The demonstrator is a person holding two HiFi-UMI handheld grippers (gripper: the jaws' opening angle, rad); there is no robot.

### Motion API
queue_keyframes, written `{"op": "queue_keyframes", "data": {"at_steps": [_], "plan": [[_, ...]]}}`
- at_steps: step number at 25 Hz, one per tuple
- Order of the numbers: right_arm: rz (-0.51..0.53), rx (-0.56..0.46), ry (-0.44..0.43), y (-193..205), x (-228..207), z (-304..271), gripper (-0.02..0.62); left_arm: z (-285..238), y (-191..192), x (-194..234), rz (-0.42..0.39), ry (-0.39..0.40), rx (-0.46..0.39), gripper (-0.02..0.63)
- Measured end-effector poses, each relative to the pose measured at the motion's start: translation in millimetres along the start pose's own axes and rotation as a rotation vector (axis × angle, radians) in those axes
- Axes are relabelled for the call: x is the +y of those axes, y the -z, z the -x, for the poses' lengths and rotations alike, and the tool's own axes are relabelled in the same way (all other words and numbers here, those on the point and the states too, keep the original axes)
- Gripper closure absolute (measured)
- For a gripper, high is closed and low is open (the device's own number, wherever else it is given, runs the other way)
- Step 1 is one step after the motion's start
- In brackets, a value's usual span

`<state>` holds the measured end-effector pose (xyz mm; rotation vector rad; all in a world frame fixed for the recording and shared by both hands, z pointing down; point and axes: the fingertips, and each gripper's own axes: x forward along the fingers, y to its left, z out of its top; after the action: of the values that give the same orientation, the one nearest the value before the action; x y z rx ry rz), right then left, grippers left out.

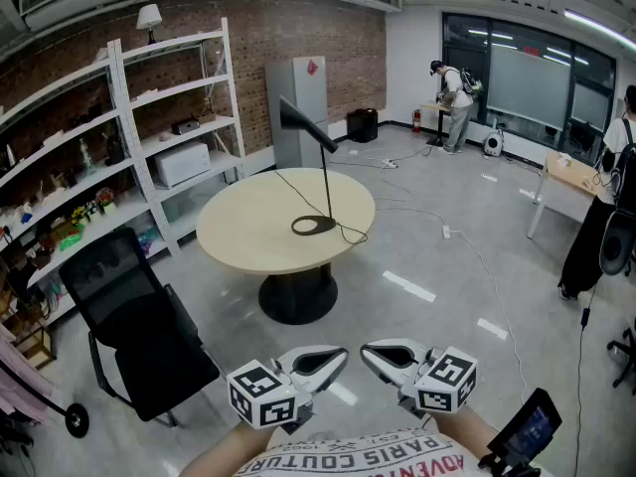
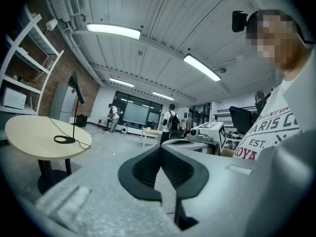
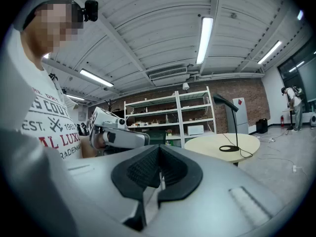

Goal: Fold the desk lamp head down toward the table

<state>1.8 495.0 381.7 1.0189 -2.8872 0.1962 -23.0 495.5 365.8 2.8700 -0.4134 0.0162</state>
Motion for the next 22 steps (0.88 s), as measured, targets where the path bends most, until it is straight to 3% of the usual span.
{"op": "queue_keyframes", "data": {"at_steps": [22], "plan": [[-0.045, -0.036, -0.002, 0, -7, 29, 0.595, -17, 0, -23, 0.005, 0.017, -0.011, 0.604]]}}
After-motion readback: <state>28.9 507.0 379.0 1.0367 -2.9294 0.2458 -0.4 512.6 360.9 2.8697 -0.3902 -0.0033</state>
